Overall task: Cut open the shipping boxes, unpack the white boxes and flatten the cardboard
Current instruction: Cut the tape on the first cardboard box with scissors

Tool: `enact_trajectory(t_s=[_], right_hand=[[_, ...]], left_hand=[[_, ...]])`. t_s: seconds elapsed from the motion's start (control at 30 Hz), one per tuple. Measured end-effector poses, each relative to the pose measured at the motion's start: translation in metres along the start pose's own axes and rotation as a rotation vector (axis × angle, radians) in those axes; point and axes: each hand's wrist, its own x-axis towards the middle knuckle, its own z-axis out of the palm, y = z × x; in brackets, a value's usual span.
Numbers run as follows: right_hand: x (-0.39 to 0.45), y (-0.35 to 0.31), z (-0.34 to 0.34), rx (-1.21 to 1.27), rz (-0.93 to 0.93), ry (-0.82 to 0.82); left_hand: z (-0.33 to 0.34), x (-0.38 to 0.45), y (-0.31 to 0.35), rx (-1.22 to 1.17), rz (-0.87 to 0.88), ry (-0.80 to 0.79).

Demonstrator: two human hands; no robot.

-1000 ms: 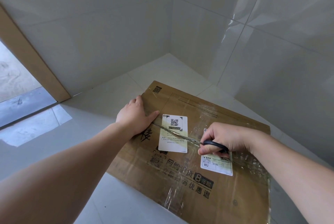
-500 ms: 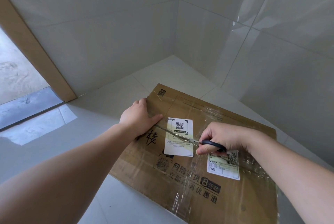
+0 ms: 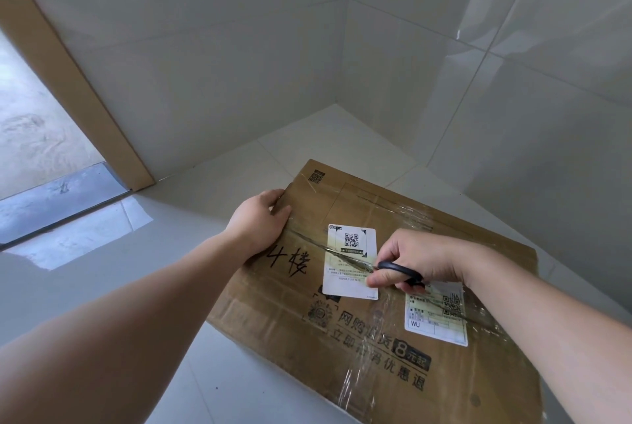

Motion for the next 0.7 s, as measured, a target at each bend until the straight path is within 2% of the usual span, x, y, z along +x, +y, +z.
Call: enact_trajectory(t_s=[0.2,0.53,0.7], right_hand=[[0.002,-0.001,-0.001,-0.065,-0.028,0.024],[0.012,-0.012,0.002,0.025,-0.023,-0.013],[0.019,-0.014,0.002,-0.085,-0.034,0.032]], left_hand=[[-0.001,-0.001,0.0,-0.037,0.003,-0.021],[-0.005,-0.003,0.001,-0.076,0.0,-0.064],[-0.007,-0.005,0.001,-0.071,-0.004,-0.086]])
